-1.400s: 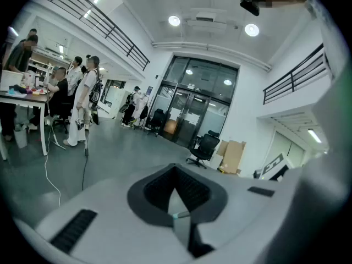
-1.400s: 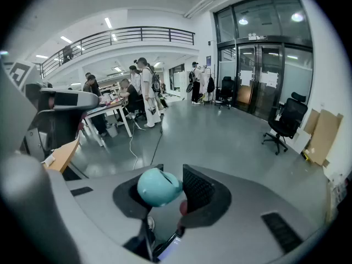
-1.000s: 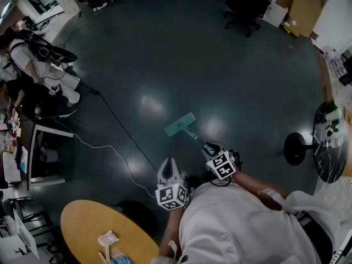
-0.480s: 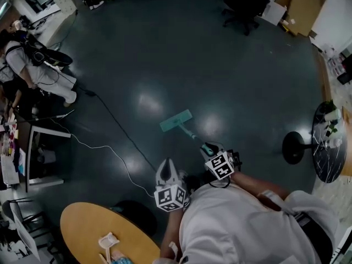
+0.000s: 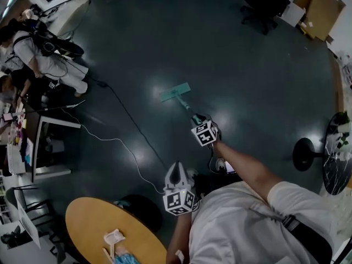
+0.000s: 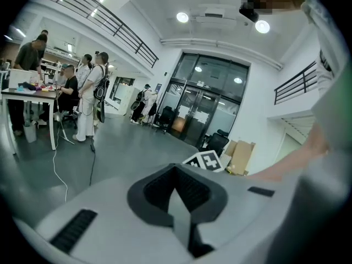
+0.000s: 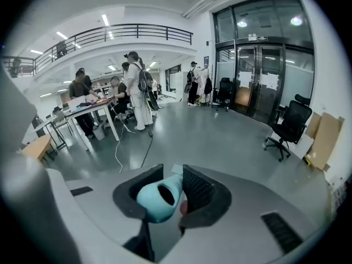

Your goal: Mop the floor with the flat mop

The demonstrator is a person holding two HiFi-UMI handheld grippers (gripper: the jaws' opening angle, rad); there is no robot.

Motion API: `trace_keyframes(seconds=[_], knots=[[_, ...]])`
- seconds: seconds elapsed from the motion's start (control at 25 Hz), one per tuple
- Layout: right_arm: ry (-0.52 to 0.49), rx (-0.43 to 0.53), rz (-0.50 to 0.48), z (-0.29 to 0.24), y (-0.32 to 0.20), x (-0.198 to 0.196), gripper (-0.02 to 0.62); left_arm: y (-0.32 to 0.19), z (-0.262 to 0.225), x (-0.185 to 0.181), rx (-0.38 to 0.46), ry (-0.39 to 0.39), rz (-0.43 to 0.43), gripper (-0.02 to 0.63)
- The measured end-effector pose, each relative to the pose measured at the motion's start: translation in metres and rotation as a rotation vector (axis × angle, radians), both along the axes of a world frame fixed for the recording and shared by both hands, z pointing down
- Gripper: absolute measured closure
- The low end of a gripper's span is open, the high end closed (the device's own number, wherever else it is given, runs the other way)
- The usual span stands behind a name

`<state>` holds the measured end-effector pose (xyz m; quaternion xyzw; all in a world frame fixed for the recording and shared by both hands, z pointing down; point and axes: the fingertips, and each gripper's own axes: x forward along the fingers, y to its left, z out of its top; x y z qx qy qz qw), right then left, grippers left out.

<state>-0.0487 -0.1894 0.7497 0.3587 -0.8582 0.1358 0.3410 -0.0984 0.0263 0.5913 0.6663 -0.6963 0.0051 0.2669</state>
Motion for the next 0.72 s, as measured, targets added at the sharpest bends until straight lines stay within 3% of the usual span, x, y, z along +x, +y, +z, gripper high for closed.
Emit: trace_keyframes(seconds=[0.16,0.32,0.72], knots=[[0.039,-0.014,-0.022,0.016,-0.026,-0.023,0.482,0.003,0.007,-0.013,-0.022,-0.002,-0.03,0.601],[0.044,-0.036,-0.001,0.01,-0.019,0.001,0.482,-0.003,0.003,-0.02,-0.007,0.0,-0.035,0.601],[0.112,-0.096,-0.129,-0.071,0.139,0.139,0.482,-0.022,-0.009,-0.006,0.037,0.011,0.01,0.601]])
